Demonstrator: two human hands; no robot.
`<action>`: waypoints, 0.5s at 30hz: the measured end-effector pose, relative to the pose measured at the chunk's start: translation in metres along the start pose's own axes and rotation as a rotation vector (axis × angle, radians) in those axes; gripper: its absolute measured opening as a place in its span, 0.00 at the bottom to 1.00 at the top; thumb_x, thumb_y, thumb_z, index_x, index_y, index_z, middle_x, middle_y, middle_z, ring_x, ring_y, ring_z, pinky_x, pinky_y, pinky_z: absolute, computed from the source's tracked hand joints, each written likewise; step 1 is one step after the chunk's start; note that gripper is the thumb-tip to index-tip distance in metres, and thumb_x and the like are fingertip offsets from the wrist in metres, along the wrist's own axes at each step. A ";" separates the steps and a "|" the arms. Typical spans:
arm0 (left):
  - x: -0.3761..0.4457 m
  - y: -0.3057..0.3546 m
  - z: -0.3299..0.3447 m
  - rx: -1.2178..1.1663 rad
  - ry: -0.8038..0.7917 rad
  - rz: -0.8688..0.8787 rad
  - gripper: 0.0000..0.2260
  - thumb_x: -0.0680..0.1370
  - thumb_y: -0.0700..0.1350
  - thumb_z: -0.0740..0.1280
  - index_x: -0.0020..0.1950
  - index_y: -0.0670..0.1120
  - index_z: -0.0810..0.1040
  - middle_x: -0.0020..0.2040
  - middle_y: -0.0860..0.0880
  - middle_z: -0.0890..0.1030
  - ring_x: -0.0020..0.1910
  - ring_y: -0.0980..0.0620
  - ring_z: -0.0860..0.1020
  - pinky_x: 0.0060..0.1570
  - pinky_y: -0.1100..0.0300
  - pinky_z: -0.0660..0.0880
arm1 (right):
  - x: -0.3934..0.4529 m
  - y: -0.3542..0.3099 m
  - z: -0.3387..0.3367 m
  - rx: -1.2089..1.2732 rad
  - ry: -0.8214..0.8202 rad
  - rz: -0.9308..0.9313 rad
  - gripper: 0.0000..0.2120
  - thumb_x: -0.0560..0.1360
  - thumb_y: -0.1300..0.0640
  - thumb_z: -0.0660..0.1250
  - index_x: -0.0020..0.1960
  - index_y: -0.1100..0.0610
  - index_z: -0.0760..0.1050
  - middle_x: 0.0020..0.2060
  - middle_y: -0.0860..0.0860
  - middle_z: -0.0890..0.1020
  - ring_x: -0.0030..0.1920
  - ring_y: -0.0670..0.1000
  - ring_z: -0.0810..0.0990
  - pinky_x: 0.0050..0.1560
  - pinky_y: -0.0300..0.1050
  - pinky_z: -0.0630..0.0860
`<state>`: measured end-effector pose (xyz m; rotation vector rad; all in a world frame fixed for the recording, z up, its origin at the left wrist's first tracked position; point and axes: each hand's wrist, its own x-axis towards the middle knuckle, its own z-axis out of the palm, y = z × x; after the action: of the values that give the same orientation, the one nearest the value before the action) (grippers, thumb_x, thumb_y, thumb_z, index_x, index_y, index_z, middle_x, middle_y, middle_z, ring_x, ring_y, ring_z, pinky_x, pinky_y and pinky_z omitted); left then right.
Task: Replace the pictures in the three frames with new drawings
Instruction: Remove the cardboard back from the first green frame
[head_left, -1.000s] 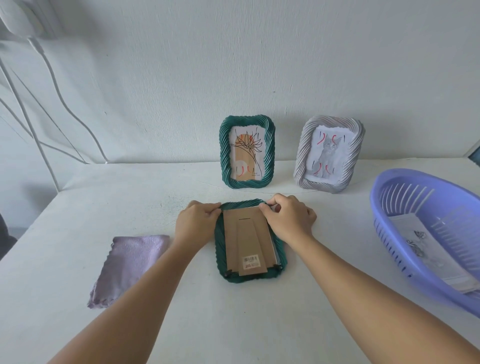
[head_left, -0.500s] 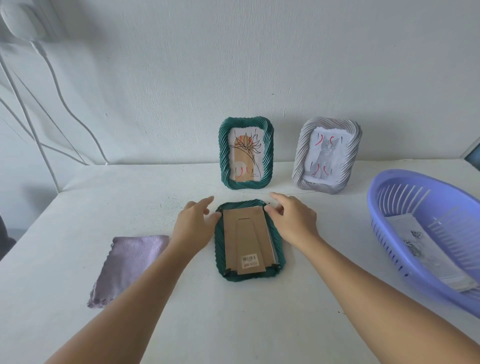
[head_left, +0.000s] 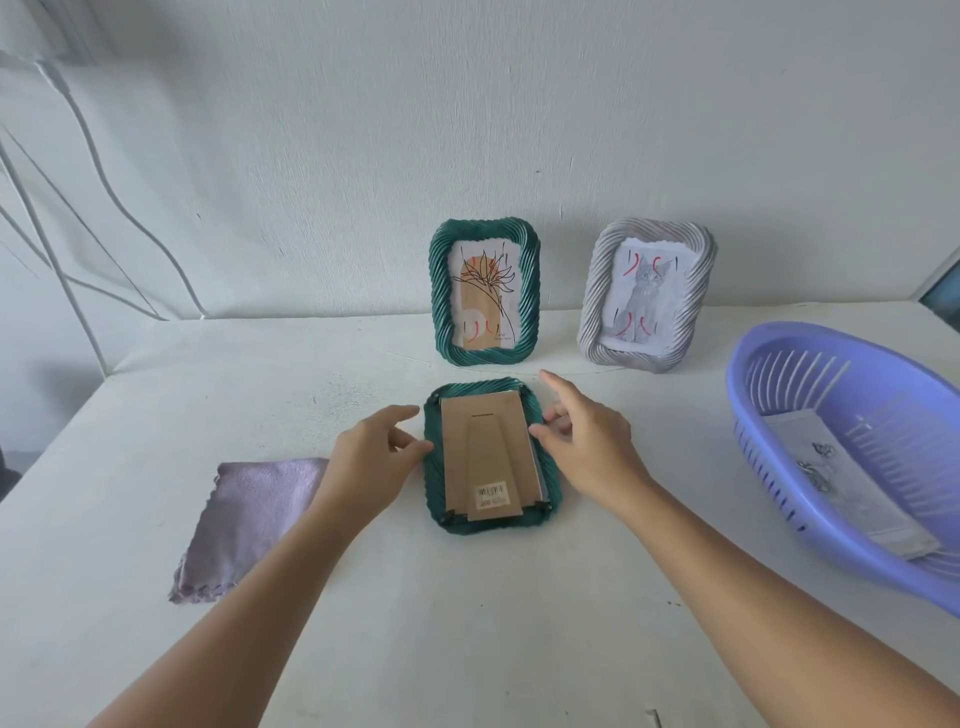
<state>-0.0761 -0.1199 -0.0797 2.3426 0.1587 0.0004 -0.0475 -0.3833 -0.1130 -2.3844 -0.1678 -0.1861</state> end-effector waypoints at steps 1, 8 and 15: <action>-0.002 0.002 -0.001 0.006 -0.001 0.010 0.20 0.78 0.50 0.72 0.70 0.54 0.76 0.44 0.57 0.84 0.44 0.59 0.79 0.41 0.63 0.72 | -0.002 -0.001 -0.002 -0.014 0.008 -0.016 0.29 0.77 0.49 0.71 0.76 0.45 0.67 0.51 0.44 0.82 0.51 0.51 0.81 0.62 0.58 0.73; -0.042 -0.002 -0.010 -0.088 -0.206 0.139 0.11 0.73 0.55 0.76 0.54 0.63 0.81 0.59 0.61 0.75 0.59 0.63 0.75 0.57 0.66 0.70 | -0.045 -0.005 -0.033 0.138 -0.268 -0.119 0.11 0.72 0.37 0.70 0.52 0.39 0.81 0.54 0.37 0.75 0.63 0.42 0.73 0.70 0.50 0.66; -0.047 -0.013 -0.009 -0.125 -0.336 0.162 0.11 0.66 0.50 0.83 0.46 0.59 0.87 0.66 0.60 0.70 0.66 0.68 0.68 0.62 0.75 0.60 | -0.049 0.000 -0.041 0.078 -0.422 -0.118 0.19 0.62 0.35 0.80 0.50 0.35 0.81 0.61 0.32 0.69 0.68 0.44 0.64 0.74 0.48 0.59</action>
<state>-0.1250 -0.1105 -0.0804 2.1881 -0.1918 -0.2932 -0.0989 -0.4149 -0.0924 -2.3084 -0.5040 0.2683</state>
